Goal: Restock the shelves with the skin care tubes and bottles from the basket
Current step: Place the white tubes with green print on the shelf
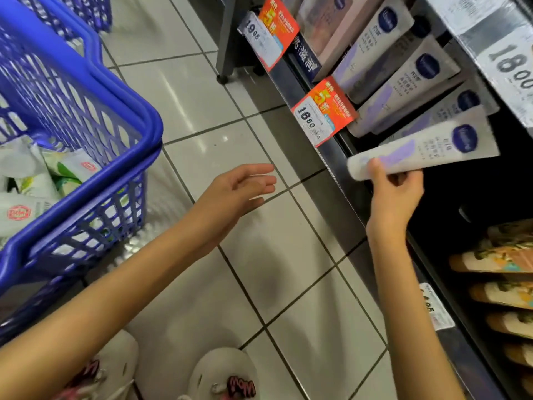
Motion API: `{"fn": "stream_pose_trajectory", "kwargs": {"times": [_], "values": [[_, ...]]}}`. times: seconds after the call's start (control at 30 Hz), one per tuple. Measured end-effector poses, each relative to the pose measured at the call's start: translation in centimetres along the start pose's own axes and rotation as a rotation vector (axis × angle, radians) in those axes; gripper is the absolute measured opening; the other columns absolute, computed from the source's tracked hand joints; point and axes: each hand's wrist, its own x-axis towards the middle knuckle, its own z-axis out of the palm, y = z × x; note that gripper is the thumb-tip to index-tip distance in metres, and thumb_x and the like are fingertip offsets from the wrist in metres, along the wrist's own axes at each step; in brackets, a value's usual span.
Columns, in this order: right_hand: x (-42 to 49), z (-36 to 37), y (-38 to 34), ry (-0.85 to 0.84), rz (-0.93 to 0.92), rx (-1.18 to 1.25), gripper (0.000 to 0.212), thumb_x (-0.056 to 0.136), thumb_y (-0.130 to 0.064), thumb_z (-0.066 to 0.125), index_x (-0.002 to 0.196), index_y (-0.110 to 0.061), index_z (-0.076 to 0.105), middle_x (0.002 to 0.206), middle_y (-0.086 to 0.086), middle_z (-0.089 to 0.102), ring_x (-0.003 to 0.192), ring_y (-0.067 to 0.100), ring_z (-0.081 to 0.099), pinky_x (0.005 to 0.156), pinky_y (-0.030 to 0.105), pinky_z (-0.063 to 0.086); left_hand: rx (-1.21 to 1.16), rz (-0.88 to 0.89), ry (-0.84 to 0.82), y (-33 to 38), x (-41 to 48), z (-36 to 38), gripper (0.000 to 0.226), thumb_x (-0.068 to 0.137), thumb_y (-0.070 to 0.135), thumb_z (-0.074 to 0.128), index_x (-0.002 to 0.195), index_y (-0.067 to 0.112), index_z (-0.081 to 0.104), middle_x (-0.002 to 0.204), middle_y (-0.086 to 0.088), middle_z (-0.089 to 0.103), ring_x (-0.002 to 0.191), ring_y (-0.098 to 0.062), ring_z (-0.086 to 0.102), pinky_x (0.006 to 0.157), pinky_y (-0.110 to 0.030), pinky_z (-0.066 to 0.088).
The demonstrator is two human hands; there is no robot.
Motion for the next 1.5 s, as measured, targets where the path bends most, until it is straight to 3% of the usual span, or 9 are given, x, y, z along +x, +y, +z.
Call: {"fn": "stream_pose_trajectory", "kwargs": {"times": [0.17,0.27,0.33,0.5,0.8,0.97,1.17,1.3,1.5], "values": [[3.7,1.0,1.6,0.08,-0.081,-0.147,0.05,0.081,-0.012,0.068,0.128,-0.005,0.051,0.115,0.007,0.062,0.105,0.015,0.061,0.09,0.011,0.045,-0.033,0.002,0.005,-0.7,-0.4,-0.3,0.021,0.09,0.013,0.053,0.102,0.027,0.063,0.102,0.006,0.071,0.1,-0.004,0.065,0.087,-0.012,0.049],[4.0,1.7,2.3,0.116,-0.168,-0.227,0.05,0.082,-0.015,0.068,0.128,-0.002,0.051,0.12,0.014,0.062,0.108,0.019,0.059,0.076,-0.007,0.036,-0.047,-0.001,0.015,-0.9,-0.4,-0.5,0.021,0.09,0.012,0.053,0.102,0.025,0.063,0.098,0.007,0.072,0.098,-0.004,0.066,0.083,-0.01,0.049],[4.2,2.0,2.4,0.149,-0.193,-0.241,0.05,0.081,-0.015,0.069,0.126,0.0,0.052,0.122,0.014,0.059,0.108,0.017,0.057,0.072,-0.009,0.033,-0.051,-0.005,0.017,-1.0,-0.4,-0.5,0.021,0.091,0.011,0.052,0.102,0.025,0.063,0.097,0.008,0.072,0.098,-0.005,0.066,0.081,-0.009,0.05],[4.7,2.1,2.9,0.177,-0.226,-0.265,0.047,0.081,-0.017,0.07,0.121,0.0,0.053,0.118,0.01,0.059,0.099,0.006,0.051,0.071,-0.007,0.034,-0.044,-0.018,0.018,-1.1,-0.5,-0.4,0.022,0.091,0.009,0.051,0.102,0.023,0.064,0.098,0.007,0.072,0.098,-0.005,0.066,0.083,-0.01,0.049],[5.4,2.3,2.9,0.176,-0.18,-0.26,0.046,0.079,-0.016,0.071,0.119,-0.001,0.055,0.118,0.011,0.062,0.097,0.005,0.053,0.07,-0.005,0.039,-0.02,-0.056,0.035,0.0,-1.5,0.2,0.022,0.09,0.007,0.051,0.105,0.02,0.062,0.104,0.002,0.07,0.1,-0.006,0.065,0.09,-0.014,0.048],[0.8,3.2,1.8,0.247,-0.14,-0.153,0.039,0.08,-0.015,0.069,0.115,-0.001,0.056,0.108,0.006,0.054,0.097,0.017,0.055,0.079,0.014,0.045,-0.057,-0.05,0.099,2.6,-4.2,0.5,0.022,0.089,0.006,0.052,0.102,0.018,0.064,0.102,0.0,0.072,0.095,-0.006,0.067,0.085,-0.013,0.051],[-9.1,8.0,-4.3,-0.245,-0.171,0.196,0.016,0.088,-0.013,0.057,0.104,-0.015,0.057,0.088,-0.009,0.058,0.079,-0.004,0.054,0.073,0.012,0.045,0.011,0.141,0.161,7.7,-8.7,1.0,0.017,0.081,0.014,0.06,0.092,0.025,0.067,0.093,0.008,0.073,0.092,-0.004,0.068,0.089,-0.019,0.051],[-11.2,8.5,-9.9,-0.575,-0.226,0.356,0.011,0.089,-0.015,0.052,0.098,-0.022,0.055,0.095,0.007,0.06,0.09,0.015,0.058,0.081,0.022,0.048,0.046,0.24,0.194,9.6,-11.8,2.2,0.019,0.08,0.01,0.055,0.095,0.016,0.065,0.085,0.005,0.072,0.085,0.0,0.067,0.078,-0.009,0.049],[-14.9,10.9,-14.2,-0.943,-0.371,0.324,0.015,0.092,-0.008,0.052,0.094,-0.022,0.057,0.087,0.0,0.062,0.082,0.008,0.059,0.075,0.016,0.047,0.063,0.361,0.38,10.2,-16.5,0.4,0.018,0.086,-0.004,0.055,0.092,0.011,0.063,0.085,0.002,0.068,0.082,-0.001,0.063,0.075,-0.006,0.046]]}}
